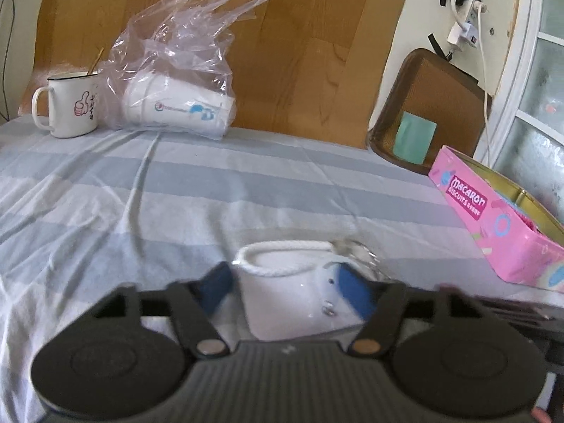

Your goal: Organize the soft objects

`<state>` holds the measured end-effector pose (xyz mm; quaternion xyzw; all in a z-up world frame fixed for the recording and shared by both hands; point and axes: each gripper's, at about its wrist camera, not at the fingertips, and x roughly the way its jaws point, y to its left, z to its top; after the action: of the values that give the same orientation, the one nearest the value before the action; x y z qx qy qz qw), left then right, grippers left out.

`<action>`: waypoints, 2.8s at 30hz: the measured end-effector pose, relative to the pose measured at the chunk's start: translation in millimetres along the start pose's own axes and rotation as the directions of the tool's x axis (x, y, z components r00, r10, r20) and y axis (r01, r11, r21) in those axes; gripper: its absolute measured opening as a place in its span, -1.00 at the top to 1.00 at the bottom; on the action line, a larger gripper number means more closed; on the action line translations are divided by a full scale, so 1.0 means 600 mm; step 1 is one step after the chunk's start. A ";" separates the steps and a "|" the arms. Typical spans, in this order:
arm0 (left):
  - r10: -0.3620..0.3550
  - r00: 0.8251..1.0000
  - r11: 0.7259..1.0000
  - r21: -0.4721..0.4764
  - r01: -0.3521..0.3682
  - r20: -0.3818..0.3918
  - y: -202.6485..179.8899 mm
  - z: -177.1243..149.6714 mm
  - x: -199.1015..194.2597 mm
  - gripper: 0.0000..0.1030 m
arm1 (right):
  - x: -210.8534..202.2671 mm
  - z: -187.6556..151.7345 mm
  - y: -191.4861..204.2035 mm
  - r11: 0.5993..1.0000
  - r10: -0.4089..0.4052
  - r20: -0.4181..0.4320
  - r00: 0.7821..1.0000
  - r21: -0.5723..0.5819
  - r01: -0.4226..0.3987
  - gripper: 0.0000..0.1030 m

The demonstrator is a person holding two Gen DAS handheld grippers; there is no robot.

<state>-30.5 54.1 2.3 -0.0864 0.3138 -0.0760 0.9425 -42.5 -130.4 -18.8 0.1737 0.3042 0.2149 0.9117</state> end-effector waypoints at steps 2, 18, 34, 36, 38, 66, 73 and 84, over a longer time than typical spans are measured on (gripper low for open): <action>-0.011 1.000 1.000 -0.008 0.011 0.005 0.002 -0.002 -0.003 0.36 | -0.016 -0.005 -0.001 1.000 -0.005 0.009 1.000 0.005 0.005 0.77; -0.320 0.938 0.925 0.169 0.340 -0.136 -0.237 -0.077 0.006 0.37 | -0.258 -0.150 -0.083 0.936 -0.350 0.226 0.909 0.052 0.348 0.78; -0.300 0.938 0.909 0.248 0.337 -0.173 -0.325 -0.077 0.013 -0.10 | -0.283 -0.109 -0.120 0.973 -0.230 0.358 0.905 0.071 0.219 0.80; -0.350 0.926 0.907 0.194 0.373 -0.145 -0.313 -0.040 0.002 -0.06 | -0.301 -0.080 -0.109 0.977 -0.200 0.434 0.879 0.022 0.211 0.81; -0.395 0.916 0.894 0.200 0.401 -0.072 -0.319 0.007 -0.020 -0.06 | -0.308 -0.048 -0.102 0.971 -0.197 0.493 0.847 -0.020 0.238 0.81; -0.213 0.976 0.931 0.313 0.190 0.039 -0.475 0.102 0.131 -0.95 | -0.280 0.018 -0.216 0.859 -0.508 0.515 0.691 0.242 0.451 0.26; -0.182 0.981 0.908 0.394 0.141 0.070 -0.449 0.080 0.017 -0.99 | -0.314 0.011 -0.149 0.889 -0.456 0.513 0.727 0.240 0.389 -0.22; -0.132 0.983 0.930 0.359 0.079 0.125 -0.363 0.058 -0.112 -0.99 | -0.332 0.004 -0.079 0.928 -0.363 0.438 0.822 0.251 0.275 -0.80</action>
<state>-81.9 -140.9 114.4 0.0619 0.2195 -0.1750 0.9578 -171.3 -270.1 57.3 0.2476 0.1128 -0.0184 0.9621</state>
